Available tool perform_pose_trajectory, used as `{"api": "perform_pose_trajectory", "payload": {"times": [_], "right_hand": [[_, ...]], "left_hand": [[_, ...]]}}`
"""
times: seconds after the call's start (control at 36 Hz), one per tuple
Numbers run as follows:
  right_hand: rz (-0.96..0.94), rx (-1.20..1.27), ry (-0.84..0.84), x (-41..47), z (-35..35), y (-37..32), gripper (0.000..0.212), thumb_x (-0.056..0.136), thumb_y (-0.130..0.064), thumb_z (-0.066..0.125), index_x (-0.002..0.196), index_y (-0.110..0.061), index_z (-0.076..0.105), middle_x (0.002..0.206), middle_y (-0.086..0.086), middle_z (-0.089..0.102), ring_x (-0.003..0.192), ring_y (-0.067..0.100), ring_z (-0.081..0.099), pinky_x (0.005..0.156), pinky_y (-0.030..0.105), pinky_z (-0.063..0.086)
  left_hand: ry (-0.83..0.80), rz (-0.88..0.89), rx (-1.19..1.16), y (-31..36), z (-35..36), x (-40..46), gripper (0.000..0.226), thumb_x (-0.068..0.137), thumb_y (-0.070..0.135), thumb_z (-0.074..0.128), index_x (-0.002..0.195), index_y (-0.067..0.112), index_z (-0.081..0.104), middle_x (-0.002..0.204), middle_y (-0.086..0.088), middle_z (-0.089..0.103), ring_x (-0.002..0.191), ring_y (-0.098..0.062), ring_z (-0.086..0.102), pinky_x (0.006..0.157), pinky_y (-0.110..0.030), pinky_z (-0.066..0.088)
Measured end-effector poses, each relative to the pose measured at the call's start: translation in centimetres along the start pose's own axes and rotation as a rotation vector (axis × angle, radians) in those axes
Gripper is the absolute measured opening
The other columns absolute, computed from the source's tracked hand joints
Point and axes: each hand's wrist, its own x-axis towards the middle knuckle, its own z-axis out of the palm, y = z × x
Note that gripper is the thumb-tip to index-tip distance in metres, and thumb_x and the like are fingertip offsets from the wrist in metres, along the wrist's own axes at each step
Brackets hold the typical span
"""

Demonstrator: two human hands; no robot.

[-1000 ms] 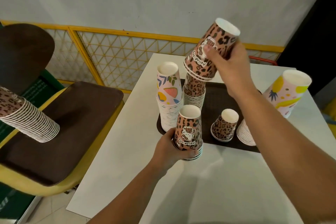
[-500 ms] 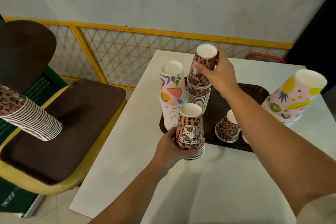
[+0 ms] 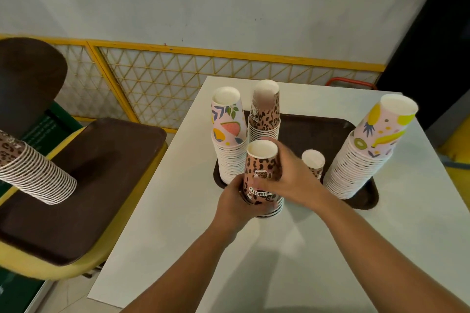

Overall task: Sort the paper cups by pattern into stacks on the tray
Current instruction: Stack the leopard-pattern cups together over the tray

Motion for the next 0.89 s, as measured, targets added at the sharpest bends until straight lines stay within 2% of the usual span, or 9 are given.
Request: {"api": "perform_pose_trajectory", "payload": {"times": [0.11,0.28,0.39,0.44,0.53,0.61,0.67,0.81,0.89], "right_hand": [[0.013,0.010,0.028,-0.9,0.2,0.1,0.074,0.065,-0.040,0.079,0.127,-0.025,0.040,0.102,-0.025,0.052,0.088,-0.016,0.051,0.072,0.000,0.039],[0.038,0.026,0.075,-0.8,-0.3,-0.1,0.067,0.070,-0.038,0.077,0.125,-0.024,0.041,0.103,-0.021,0.054,0.087,-0.011,0.053,0.070,0.000,0.040],[0.045,0.052,0.094,-0.5,-0.8,-0.2,0.066,0.070,-0.036,0.076,0.125,-0.024,0.042,0.103,-0.019,0.056,0.088,-0.007,0.055,0.075,0.006,0.043],[0.051,0.080,0.104,-0.2,-1.2,-0.2,0.064,0.071,-0.033,0.076,0.124,-0.025,0.042,0.102,-0.019,0.057,0.087,-0.009,0.054,0.076,0.008,0.045],[0.035,0.109,0.149,0.4,-1.9,-0.8,0.055,0.074,-0.029,0.074,0.120,-0.024,0.045,0.099,-0.019,0.058,0.086,-0.011,0.054,0.068,0.003,0.043],[0.006,0.170,0.229,1.5,-2.9,-2.0,0.048,0.076,-0.028,0.072,0.118,-0.021,0.049,0.102,-0.016,0.061,0.091,-0.008,0.056,0.075,0.011,0.047],[-0.031,0.208,0.330,2.7,-3.8,-3.0,0.048,0.077,-0.027,0.070,0.120,-0.019,0.048,0.101,-0.018,0.059,0.091,-0.007,0.056,0.078,0.016,0.047],[-0.150,0.220,0.561,6.9,-6.3,-5.8,0.064,0.077,-0.031,0.072,0.130,-0.013,0.040,0.113,-0.011,0.055,0.097,-0.004,0.053,0.076,0.006,0.043],[-0.207,0.174,0.634,9.2,-7.2,-6.6,0.068,0.077,-0.034,0.073,0.130,-0.010,0.037,0.116,-0.006,0.056,0.100,-0.001,0.054,0.078,0.002,0.042]], "left_hand": [[-0.019,0.038,-0.004,0.4,0.1,-0.2,0.063,0.064,0.003,0.087,0.115,0.025,0.057,0.100,0.013,0.069,0.082,0.010,0.065,0.067,-0.013,0.053],[-0.087,0.064,0.011,0.3,0.3,-0.2,0.083,0.060,0.004,0.090,0.129,0.026,0.048,0.113,0.011,0.068,0.099,0.000,0.067,0.079,-0.022,0.057],[-0.073,0.070,0.027,-0.1,0.2,-0.1,0.083,0.058,0.009,0.092,0.129,0.023,0.051,0.115,0.007,0.069,0.103,-0.005,0.067,0.081,-0.022,0.056],[-0.072,0.072,0.038,-0.3,0.0,-0.1,0.084,0.055,0.017,0.093,0.128,0.022,0.053,0.114,0.008,0.069,0.103,-0.005,0.066,0.082,-0.022,0.056],[-0.067,0.060,0.052,-0.6,-0.2,0.1,0.091,0.044,0.037,0.090,0.126,0.023,0.055,0.112,0.010,0.070,0.103,-0.005,0.066,0.087,-0.029,0.057],[-0.057,0.031,0.067,-0.9,-0.4,0.2,0.090,0.039,0.044,0.086,0.121,0.024,0.057,0.109,0.009,0.070,0.101,-0.006,0.066,0.088,-0.033,0.057],[-0.059,0.014,0.073,-1.0,-0.6,0.3,0.089,0.039,0.044,0.086,0.120,0.024,0.057,0.108,0.009,0.070,0.100,-0.005,0.066,0.087,-0.031,0.057],[-0.057,-0.019,0.109,-1.2,-0.9,0.5,0.077,0.055,0.024,0.093,0.120,0.029,0.052,0.112,0.010,0.066,0.104,-0.006,0.063,0.087,-0.025,0.054],[-0.049,-0.020,0.098,-1.1,-1.0,0.6,0.072,0.060,0.016,0.091,0.119,0.030,0.051,0.111,0.012,0.066,0.103,-0.004,0.062,0.084,-0.020,0.054]]}}
